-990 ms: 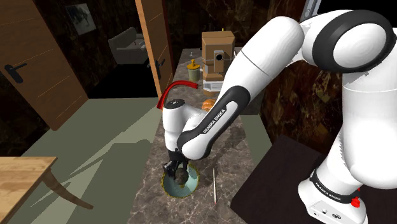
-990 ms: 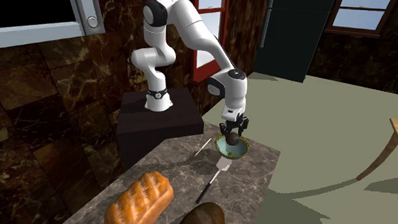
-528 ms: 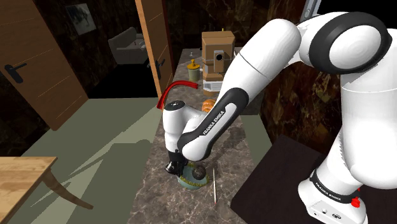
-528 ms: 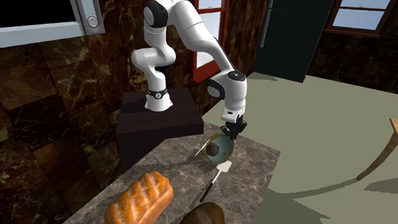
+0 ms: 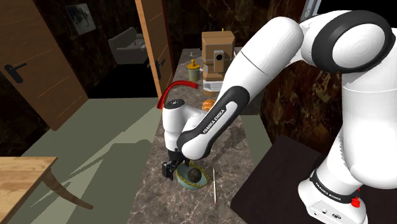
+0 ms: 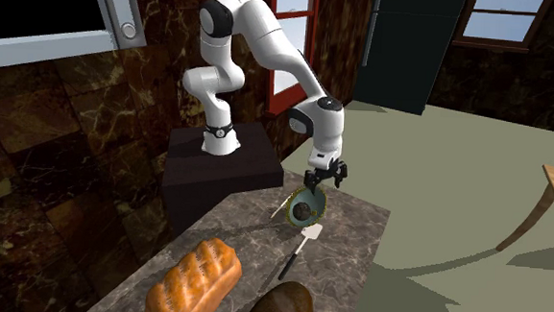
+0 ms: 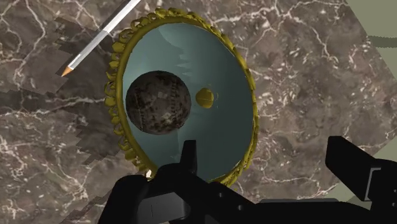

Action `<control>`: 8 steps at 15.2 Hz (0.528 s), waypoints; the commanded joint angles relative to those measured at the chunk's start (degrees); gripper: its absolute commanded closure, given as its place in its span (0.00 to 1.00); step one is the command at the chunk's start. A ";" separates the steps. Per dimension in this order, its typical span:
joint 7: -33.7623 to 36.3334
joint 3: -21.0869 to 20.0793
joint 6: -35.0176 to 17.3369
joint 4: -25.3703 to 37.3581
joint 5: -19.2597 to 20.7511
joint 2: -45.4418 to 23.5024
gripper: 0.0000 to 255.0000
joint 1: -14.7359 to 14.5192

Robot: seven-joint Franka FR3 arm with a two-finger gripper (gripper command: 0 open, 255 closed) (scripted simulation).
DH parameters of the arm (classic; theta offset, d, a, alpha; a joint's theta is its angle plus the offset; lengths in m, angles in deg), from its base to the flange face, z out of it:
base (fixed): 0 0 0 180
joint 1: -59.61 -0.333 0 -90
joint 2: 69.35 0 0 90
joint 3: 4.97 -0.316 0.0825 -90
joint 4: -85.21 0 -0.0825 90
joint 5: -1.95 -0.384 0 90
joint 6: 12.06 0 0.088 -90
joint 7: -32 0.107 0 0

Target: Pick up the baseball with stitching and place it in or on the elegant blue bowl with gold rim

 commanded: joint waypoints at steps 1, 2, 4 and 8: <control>-0.87 -0.74 2.25 -0.24 -1.11 2.54 0.00 0.99; -1.37 -1.17 3.84 -0.21 -1.83 4.14 0.00 1.54; -1.77 -1.44 5.11 -0.13 -2.41 5.38 0.00 1.91; -1.77 -1.44 5.11 -0.13 -2.42 5.38 0.00 1.90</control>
